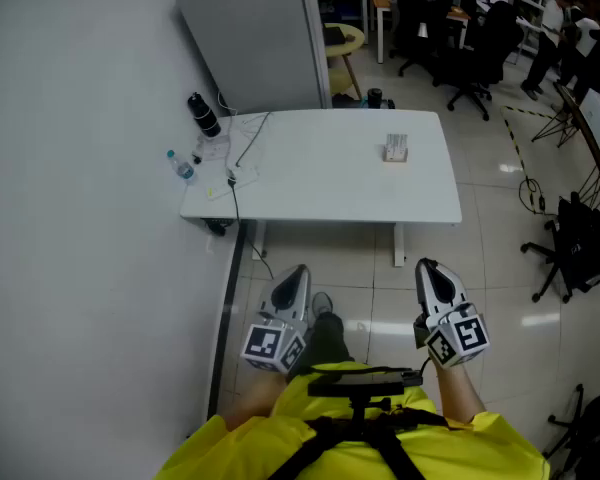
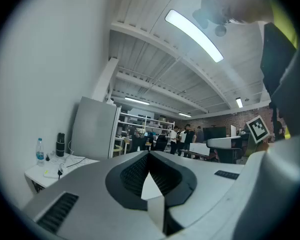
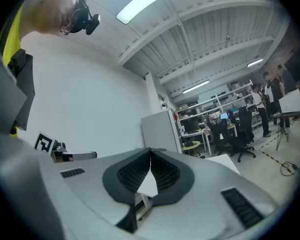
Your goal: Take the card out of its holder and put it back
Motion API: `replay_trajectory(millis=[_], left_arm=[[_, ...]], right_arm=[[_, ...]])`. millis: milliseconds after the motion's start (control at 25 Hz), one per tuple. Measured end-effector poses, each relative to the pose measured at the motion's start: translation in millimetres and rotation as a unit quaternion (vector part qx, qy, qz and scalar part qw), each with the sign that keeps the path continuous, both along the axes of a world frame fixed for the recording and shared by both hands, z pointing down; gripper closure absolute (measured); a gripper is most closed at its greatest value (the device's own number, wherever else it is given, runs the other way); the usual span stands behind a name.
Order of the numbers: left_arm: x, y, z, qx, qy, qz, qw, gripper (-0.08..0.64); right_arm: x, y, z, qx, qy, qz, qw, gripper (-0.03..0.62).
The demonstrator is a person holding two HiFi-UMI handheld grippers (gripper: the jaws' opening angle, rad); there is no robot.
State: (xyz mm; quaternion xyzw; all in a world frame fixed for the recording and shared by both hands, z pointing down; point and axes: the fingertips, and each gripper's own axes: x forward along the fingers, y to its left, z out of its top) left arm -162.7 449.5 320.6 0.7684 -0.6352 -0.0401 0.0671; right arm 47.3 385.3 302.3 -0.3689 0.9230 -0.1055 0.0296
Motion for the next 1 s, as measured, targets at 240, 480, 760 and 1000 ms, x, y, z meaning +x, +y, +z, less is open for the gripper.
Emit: replay_trajectory(millis=[240,480,760,1000], left_arm=[[-46,-89,13,-0.006,0.007,0.001,1.0,0.561],[-95,-230,0,0.006,0.019,0.034,0.9992,0.561],[-125,-355,-33,0.025,-0.015,0.1,0.9946,0.561],[-78,-429,-1,0.002,-0.009,0.175,0.9846,0.561]], right_arm=[[-47,-85,12,-0.002,0.004,-0.005,1.0,0.584],[-113,-218,2,-0.006,0.001,0.007,1.0,0.584],[-155,-325,-38,0.028,0.007,0.05,0.998,0.584],[-92,-368,0,-0.003,0.039,0.148,0.988,0.584]])
